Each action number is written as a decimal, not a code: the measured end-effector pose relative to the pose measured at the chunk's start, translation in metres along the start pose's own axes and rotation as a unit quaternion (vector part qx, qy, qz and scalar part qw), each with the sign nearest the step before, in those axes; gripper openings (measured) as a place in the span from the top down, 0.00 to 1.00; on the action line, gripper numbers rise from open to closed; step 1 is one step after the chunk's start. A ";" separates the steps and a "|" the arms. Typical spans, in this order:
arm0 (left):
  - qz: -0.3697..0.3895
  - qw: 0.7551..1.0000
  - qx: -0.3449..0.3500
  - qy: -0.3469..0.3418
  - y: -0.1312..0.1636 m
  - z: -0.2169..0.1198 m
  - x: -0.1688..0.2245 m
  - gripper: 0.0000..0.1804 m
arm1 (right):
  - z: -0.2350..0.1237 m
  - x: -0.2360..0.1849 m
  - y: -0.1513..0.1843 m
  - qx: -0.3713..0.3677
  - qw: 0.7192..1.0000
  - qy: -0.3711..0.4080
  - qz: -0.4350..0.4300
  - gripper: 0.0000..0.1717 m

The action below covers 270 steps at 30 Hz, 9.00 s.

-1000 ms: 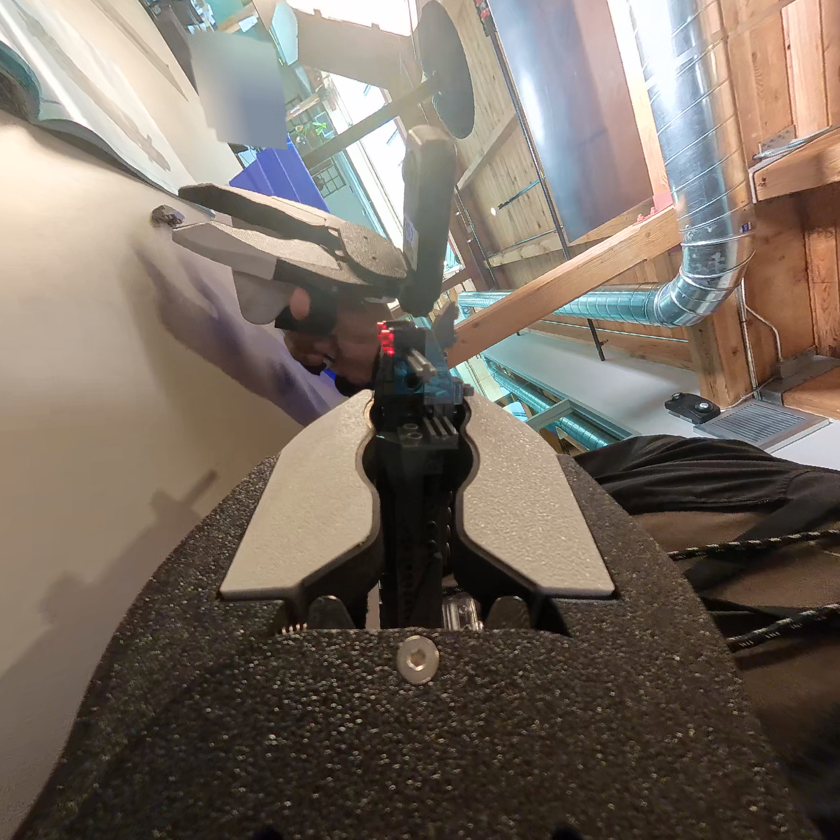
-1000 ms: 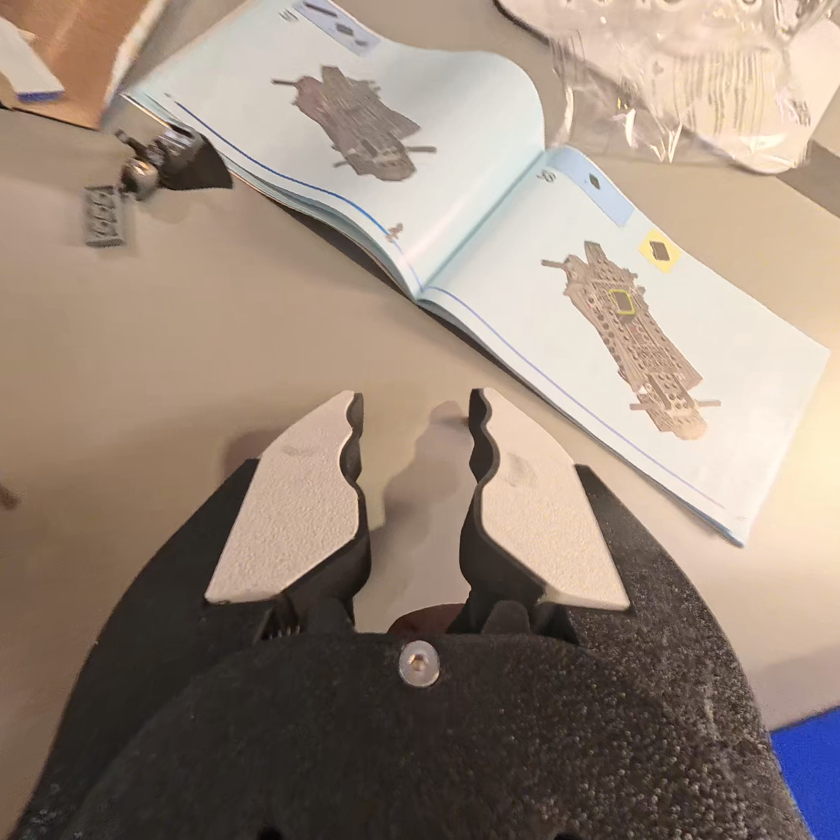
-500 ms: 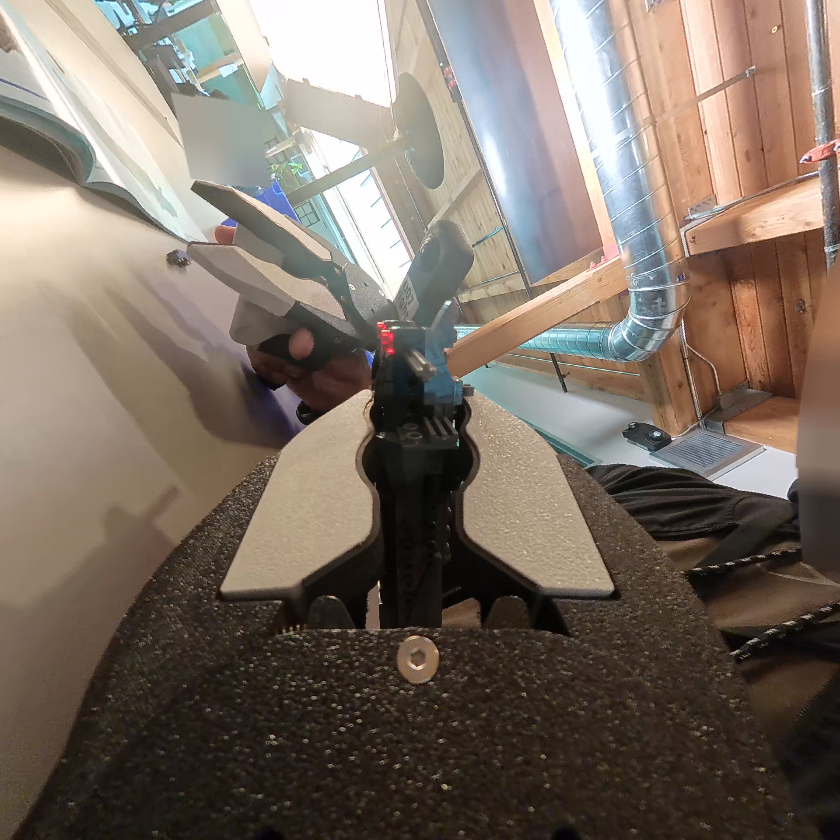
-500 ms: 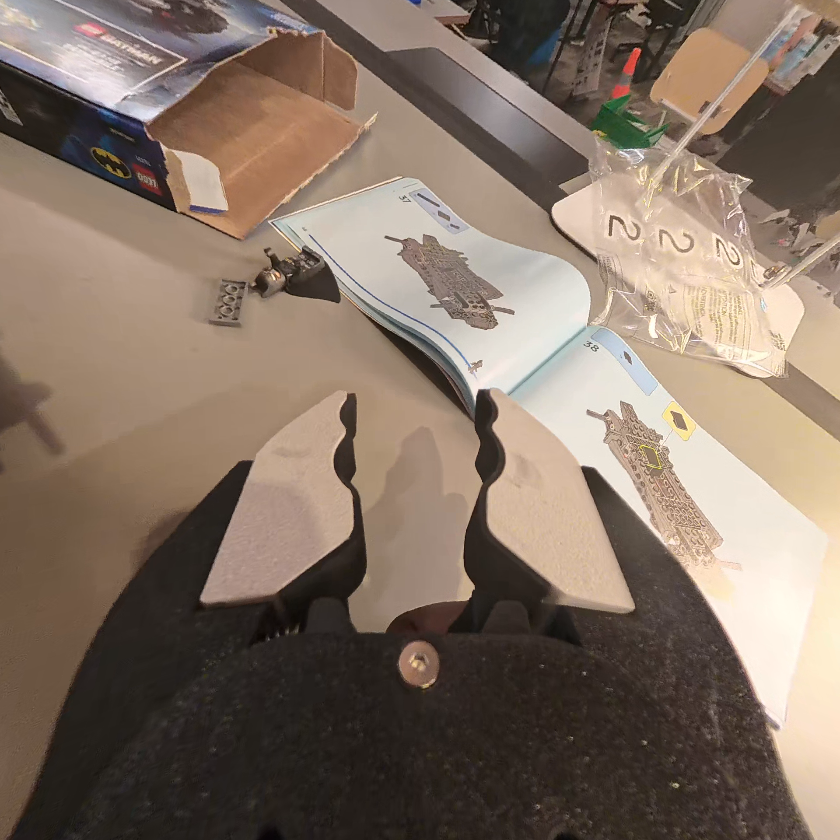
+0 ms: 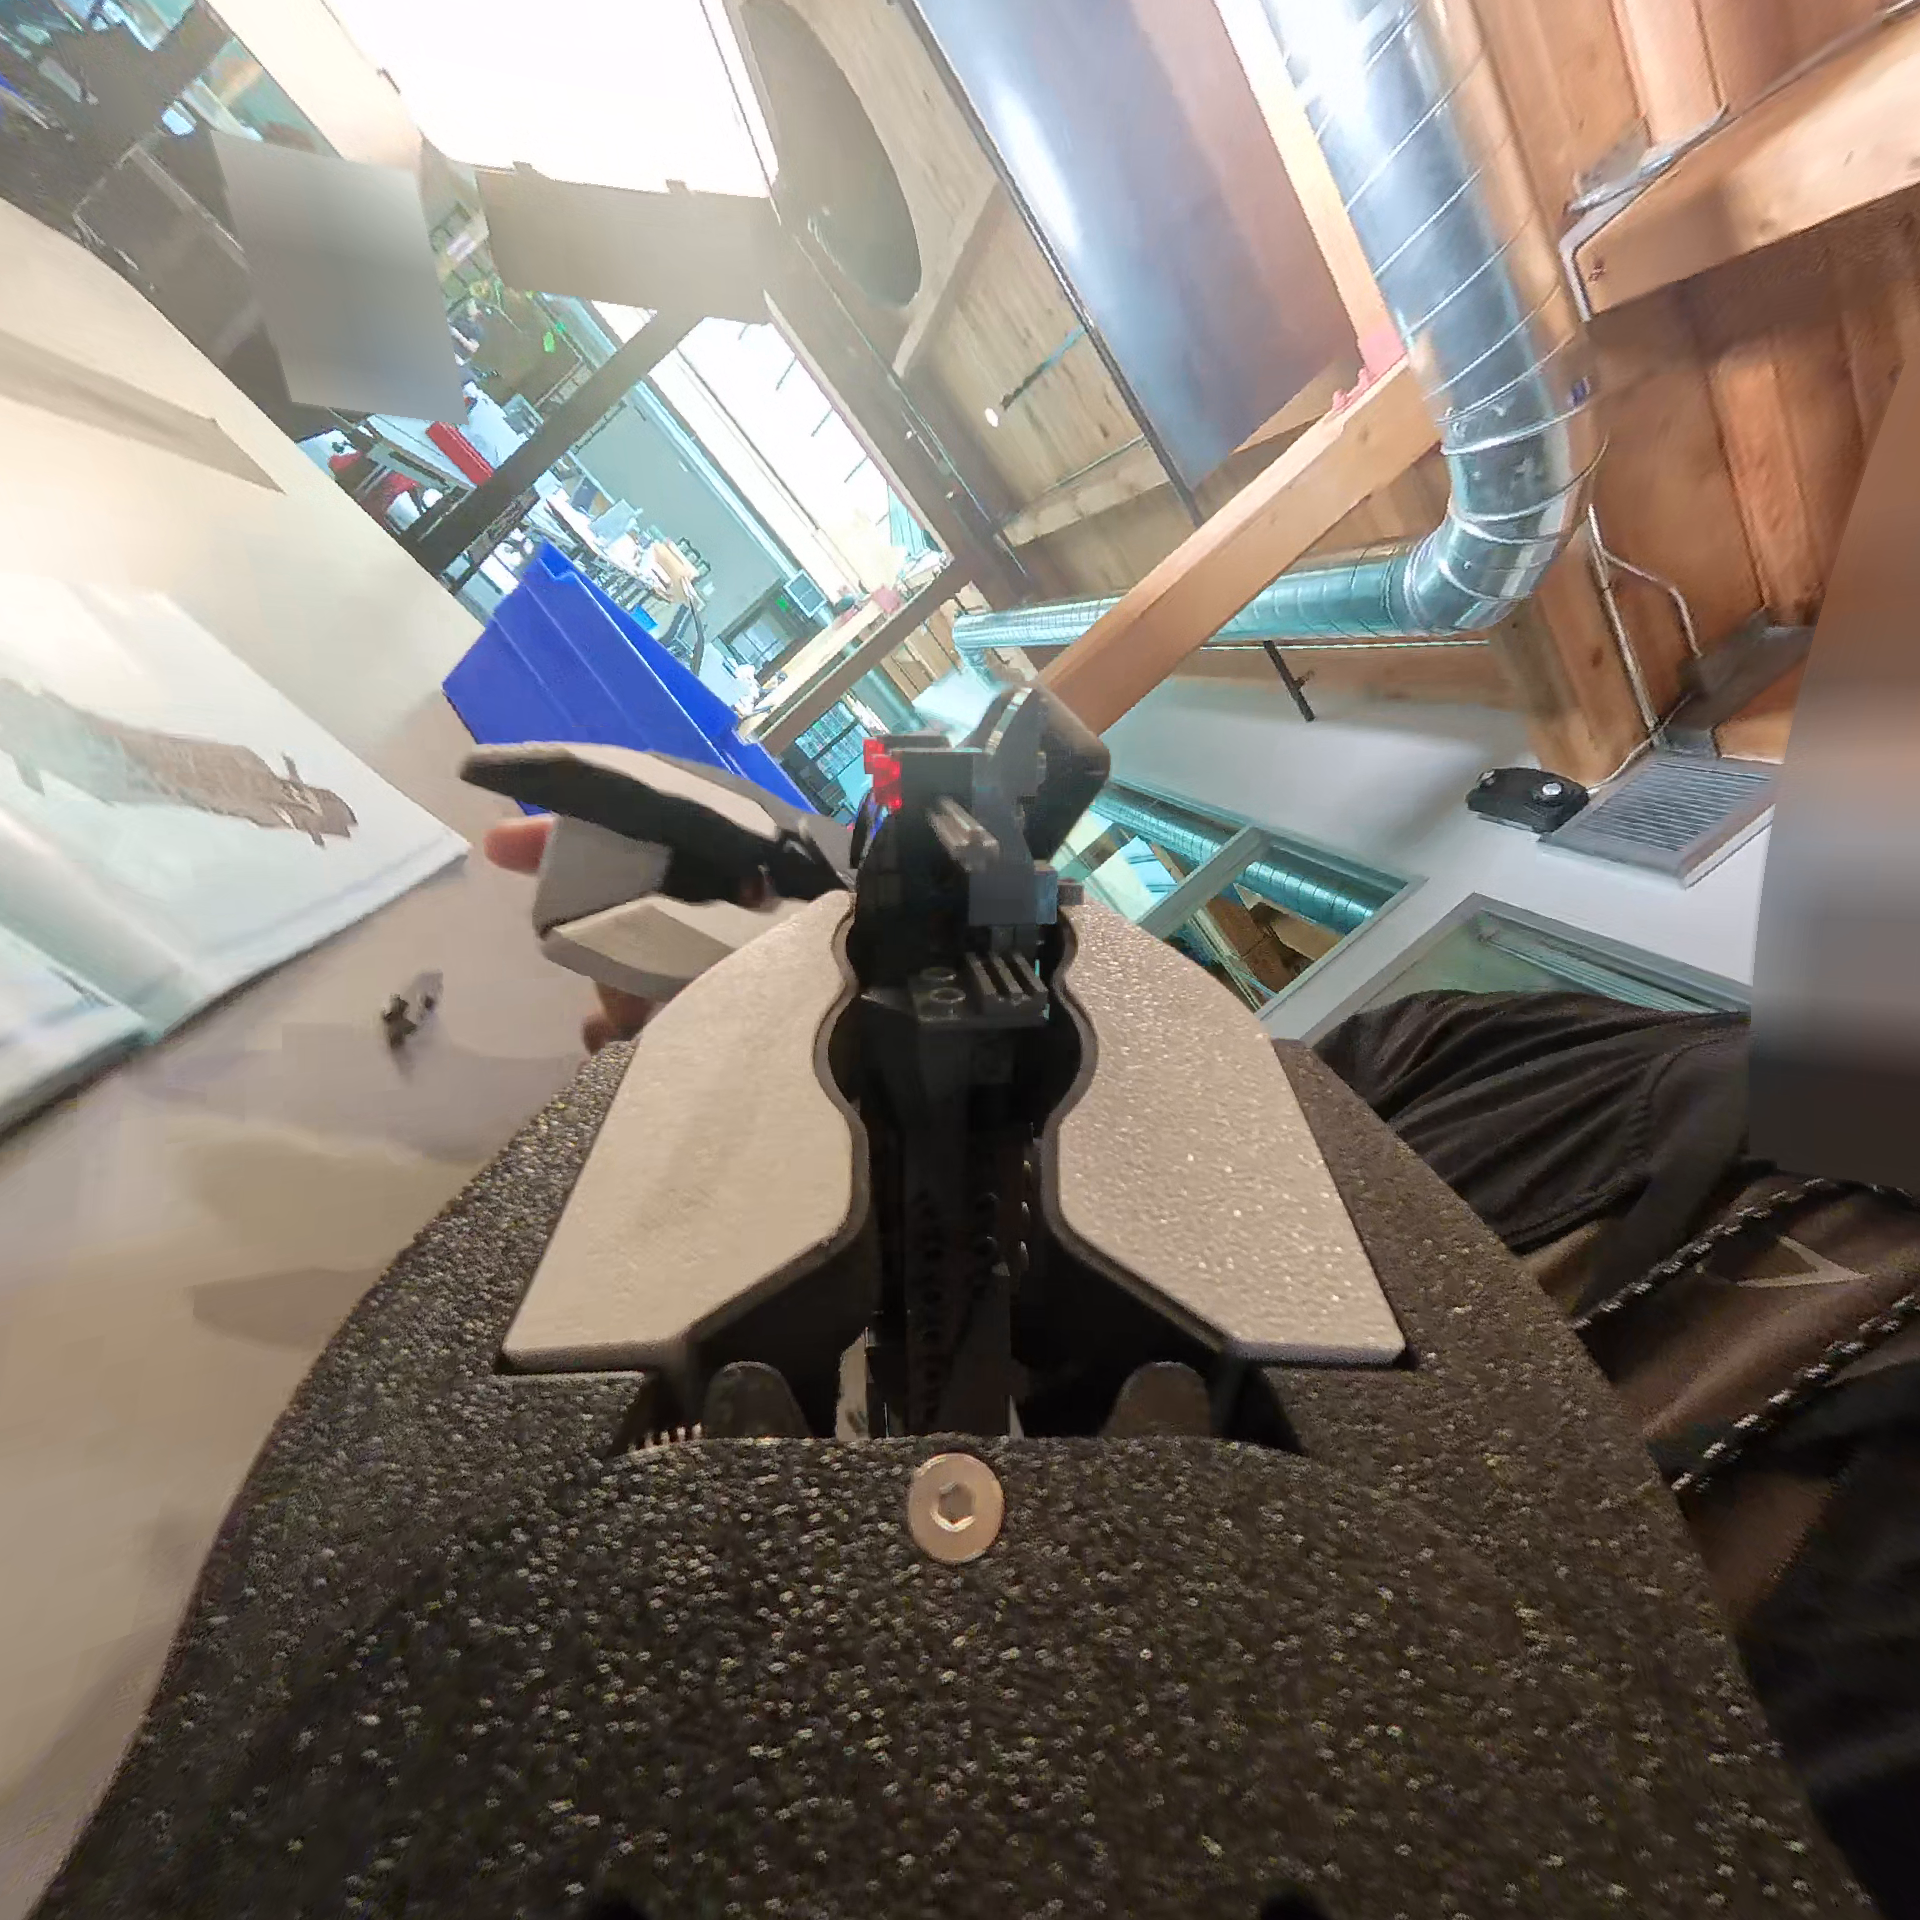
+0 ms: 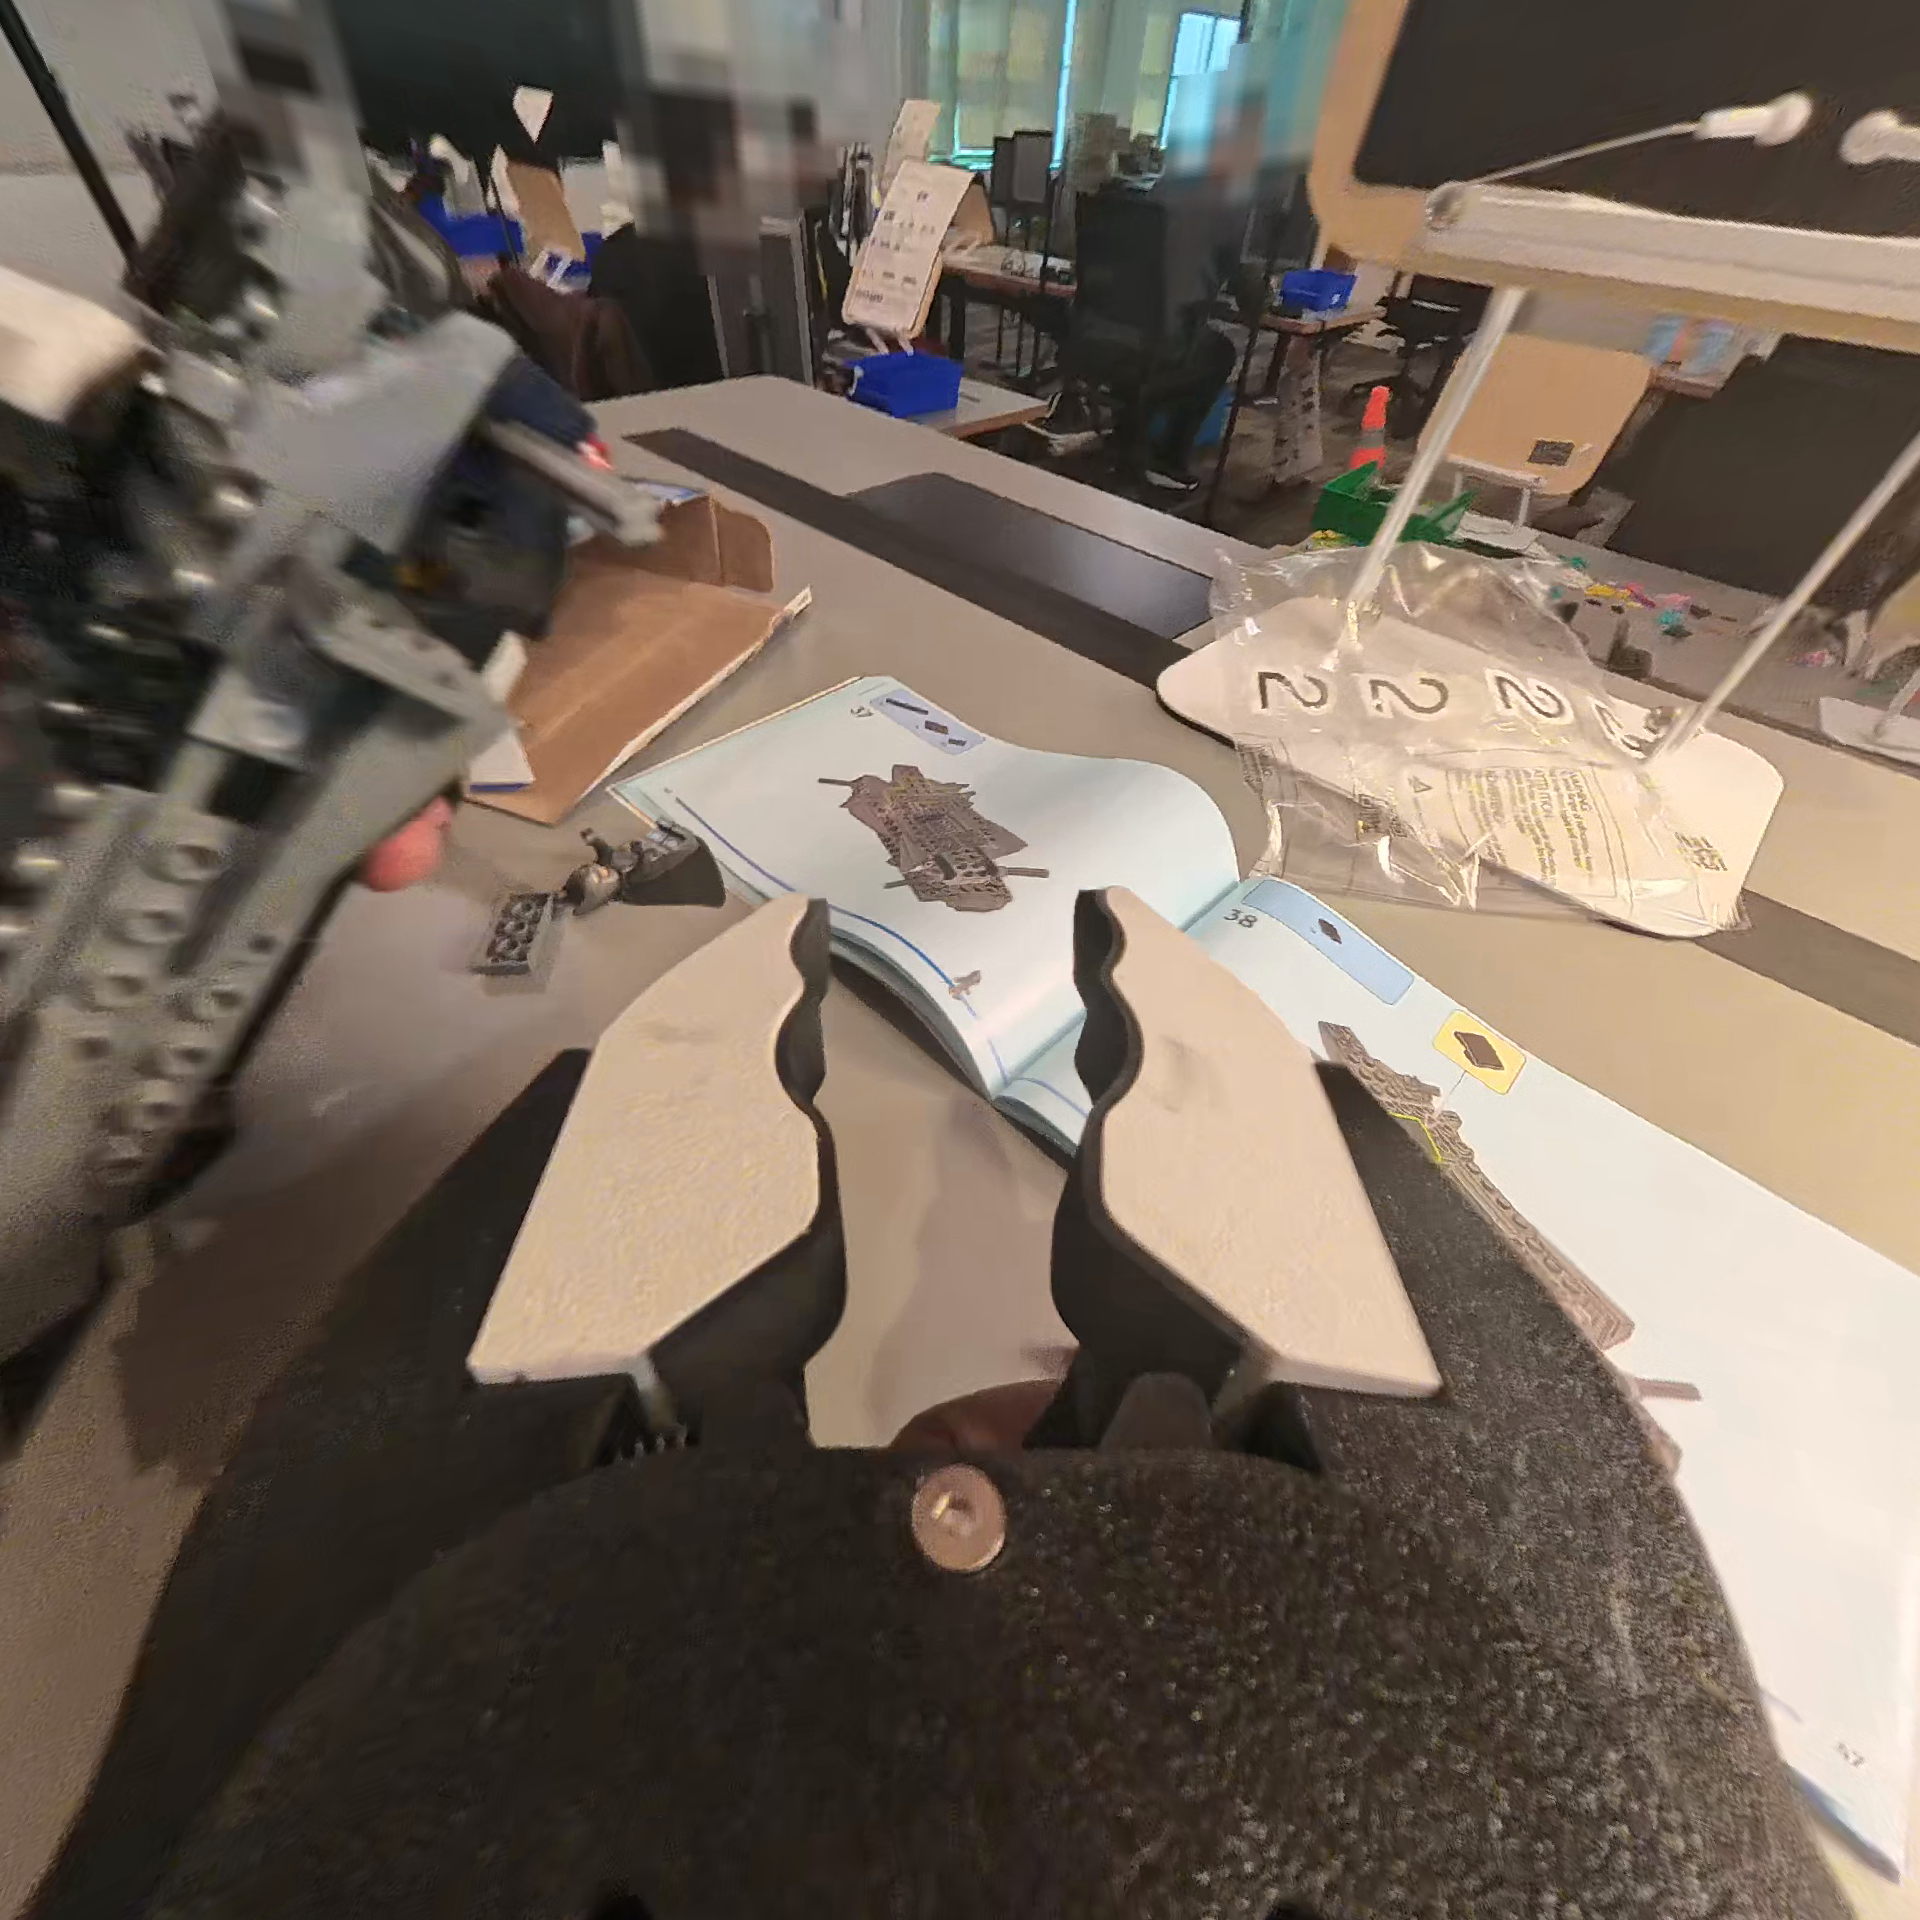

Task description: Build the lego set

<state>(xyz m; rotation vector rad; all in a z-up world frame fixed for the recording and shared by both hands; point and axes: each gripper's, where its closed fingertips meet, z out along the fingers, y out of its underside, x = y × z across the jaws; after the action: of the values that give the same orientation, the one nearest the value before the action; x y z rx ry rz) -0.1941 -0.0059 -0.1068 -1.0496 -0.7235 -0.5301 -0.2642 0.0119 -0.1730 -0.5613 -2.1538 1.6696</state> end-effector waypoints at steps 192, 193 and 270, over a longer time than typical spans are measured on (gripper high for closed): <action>0.096 0.978 0.182 -0.021 -0.098 -0.137 0.020 0.83 | -0.032 0.127 0.056 -0.417 0.886 0.166 -0.119 0.77; 0.096 0.978 0.182 -0.021 -0.098 -0.136 0.020 0.83 | -0.032 0.127 0.056 -0.417 0.886 0.165 -0.120 0.77; 0.090 0.980 0.179 -0.022 -0.097 -0.136 0.019 0.83 | 0.066 -0.041 0.050 -0.331 0.866 -0.142 -0.348 0.68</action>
<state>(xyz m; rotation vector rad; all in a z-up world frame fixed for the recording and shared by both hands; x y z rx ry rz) -0.2115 -0.1703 -0.0781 -0.7811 -0.7222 -0.2102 -0.2581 -0.0523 -0.2393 0.3313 -2.6719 0.6347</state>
